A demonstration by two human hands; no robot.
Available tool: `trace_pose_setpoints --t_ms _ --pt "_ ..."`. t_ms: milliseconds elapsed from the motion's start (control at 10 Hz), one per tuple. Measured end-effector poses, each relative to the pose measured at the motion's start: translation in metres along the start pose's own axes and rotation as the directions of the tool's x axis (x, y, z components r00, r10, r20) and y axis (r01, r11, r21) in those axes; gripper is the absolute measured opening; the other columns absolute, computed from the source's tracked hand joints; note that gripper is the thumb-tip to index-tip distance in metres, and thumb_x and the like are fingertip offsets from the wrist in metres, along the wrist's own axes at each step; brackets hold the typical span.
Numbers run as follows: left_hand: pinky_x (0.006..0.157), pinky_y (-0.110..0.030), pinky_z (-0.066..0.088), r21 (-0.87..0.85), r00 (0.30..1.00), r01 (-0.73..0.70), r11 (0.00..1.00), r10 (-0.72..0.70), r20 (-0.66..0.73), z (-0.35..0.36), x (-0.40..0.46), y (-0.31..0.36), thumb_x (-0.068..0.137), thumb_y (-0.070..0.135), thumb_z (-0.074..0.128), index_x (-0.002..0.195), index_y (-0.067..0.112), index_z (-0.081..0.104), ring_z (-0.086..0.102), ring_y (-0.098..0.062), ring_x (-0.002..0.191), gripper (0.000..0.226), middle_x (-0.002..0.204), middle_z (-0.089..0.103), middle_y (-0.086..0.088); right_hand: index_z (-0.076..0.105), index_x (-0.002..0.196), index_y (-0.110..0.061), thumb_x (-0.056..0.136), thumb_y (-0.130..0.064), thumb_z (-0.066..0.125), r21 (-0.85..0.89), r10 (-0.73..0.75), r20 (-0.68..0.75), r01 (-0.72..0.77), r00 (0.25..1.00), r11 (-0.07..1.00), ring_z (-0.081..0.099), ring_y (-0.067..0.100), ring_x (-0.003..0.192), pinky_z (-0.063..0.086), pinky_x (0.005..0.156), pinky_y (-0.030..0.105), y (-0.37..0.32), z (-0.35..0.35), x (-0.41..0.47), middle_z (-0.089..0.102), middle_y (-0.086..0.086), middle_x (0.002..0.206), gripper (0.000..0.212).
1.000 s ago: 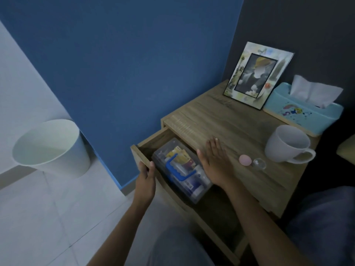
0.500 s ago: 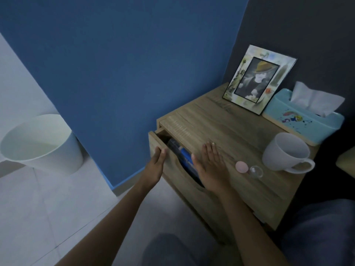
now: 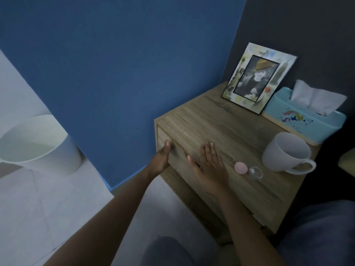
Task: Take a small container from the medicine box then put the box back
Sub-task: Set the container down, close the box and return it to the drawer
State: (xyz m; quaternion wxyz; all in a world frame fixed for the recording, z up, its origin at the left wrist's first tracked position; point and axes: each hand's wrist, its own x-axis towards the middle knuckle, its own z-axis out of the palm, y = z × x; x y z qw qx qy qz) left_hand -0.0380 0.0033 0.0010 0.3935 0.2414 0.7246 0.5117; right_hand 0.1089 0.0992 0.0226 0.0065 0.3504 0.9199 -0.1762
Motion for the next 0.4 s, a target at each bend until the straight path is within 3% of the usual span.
trace_pose_setpoints --t_ms 100,200,300,400 --pt "0.115 -0.028 0.014 0.036 0.998 -0.008 0.999 0.005 0.062 -0.003 0.004 0.003 0.098 0.052 0.014 0.153 0.012 0.012 0.012 -0.019 0.149 0.068 0.162 0.012 -0.005 -0.007 0.155 -0.012 0.069 -0.077 -0.019 -0.014 -0.006 0.009 0.007 1.0 1.0 -0.013 0.016 0.151 -0.006 0.121 0.035 0.001 -0.001 0.0 -0.011 0.004 0.164 0.108" --pt "0.115 -0.027 0.012 0.111 0.995 -0.004 0.994 -0.007 0.097 -0.009 0.003 0.004 0.097 0.055 0.014 0.152 0.014 0.016 0.015 -0.02 0.148 0.069 0.161 0.016 -0.004 -0.007 0.155 -0.013 0.086 -0.071 -0.004 -0.021 0.0 0.021 0.0 1.0 1.0 -0.013 0.016 0.151 -0.007 0.12 0.035 0.003 -0.001 0.001 -0.01 0.004 0.165 0.09" --pt "0.109 -0.022 0.016 0.245 0.999 -0.004 0.97 -0.01 0.053 -0.017 -0.003 0.003 0.098 0.053 0.017 0.151 0.014 0.023 0.023 -0.021 0.146 0.066 0.159 0.024 -0.006 -0.007 0.155 -0.013 0.089 -0.068 -0.001 -0.002 0.006 0.059 -0.006 0.998 1.0 -0.013 0.015 0.151 -0.009 0.119 0.034 0.0 -0.001 0.002 -0.01 0.003 0.165 0.085" --pt "0.12 -0.038 0.012 0.53 1.0 0.012 0.848 -0.016 0.003 -0.025 -0.018 0.004 0.101 0.045 0.017 0.152 0.008 0.016 0.013 -0.027 0.149 0.063 0.16 0.018 -0.013 -0.005 0.155 -0.014 0.094 -0.064 0.006 0.052 0.038 0.082 -0.043 0.996 0.998 -0.014 0.015 0.151 -0.008 0.119 0.033 -0.001 -0.011 0.004 -0.011 0.002 0.165 0.08"
